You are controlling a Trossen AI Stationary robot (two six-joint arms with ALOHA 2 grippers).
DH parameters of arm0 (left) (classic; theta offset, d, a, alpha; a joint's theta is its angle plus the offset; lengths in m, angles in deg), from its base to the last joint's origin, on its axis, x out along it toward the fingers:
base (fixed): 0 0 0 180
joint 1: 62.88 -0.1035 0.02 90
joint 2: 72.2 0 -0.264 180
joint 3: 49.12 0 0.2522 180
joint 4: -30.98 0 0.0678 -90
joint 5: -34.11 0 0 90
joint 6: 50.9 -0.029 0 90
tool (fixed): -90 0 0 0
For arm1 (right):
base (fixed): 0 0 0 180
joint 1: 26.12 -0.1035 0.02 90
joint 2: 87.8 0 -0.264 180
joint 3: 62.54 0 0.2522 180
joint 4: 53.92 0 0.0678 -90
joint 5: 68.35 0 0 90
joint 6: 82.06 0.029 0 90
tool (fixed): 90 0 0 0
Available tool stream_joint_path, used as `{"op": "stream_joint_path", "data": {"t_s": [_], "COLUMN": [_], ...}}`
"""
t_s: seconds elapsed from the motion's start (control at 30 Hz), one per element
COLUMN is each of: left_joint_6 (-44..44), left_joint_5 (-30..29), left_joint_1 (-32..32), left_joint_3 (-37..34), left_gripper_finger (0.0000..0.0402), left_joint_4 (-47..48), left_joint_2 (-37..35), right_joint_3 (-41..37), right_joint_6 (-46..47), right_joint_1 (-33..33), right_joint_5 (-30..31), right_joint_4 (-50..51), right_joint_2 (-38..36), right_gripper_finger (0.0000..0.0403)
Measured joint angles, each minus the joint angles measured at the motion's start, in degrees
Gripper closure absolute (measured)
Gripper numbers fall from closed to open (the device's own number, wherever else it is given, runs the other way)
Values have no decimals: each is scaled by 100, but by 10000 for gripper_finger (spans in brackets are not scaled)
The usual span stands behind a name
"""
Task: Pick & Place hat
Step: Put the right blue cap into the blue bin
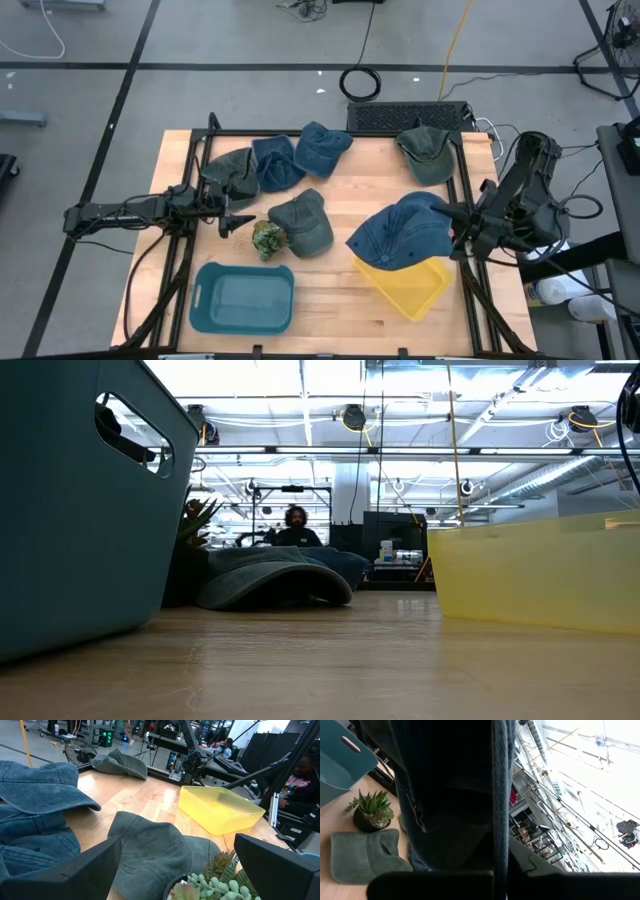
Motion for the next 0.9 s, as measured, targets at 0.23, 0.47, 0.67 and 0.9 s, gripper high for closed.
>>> {"op": "stream_joint_path", "data": {"t_s": [0.23,0.47,0.67,0.9], "left_joint_6": [0,-1,-1,98], "left_joint_5": [0,2,1,-2], "left_joint_1": [0,-1,-1,1], "left_joint_3": [0,2,0,0], "left_gripper_finger": [4,4,4,4], "left_joint_4": [0,0,-2,-229], "left_joint_2": [-1,1,-1,-1], "right_joint_3": [0,0,0,0], "right_joint_6": [6,31,-119,65], "right_joint_1": [2,2,285,775], "right_joint_5": [-5,-8,6,9], "right_joint_4": [3,1,3,-1], "right_joint_2": [112,62,51,-13], "right_gripper_finger": [403,403,403,403]}}
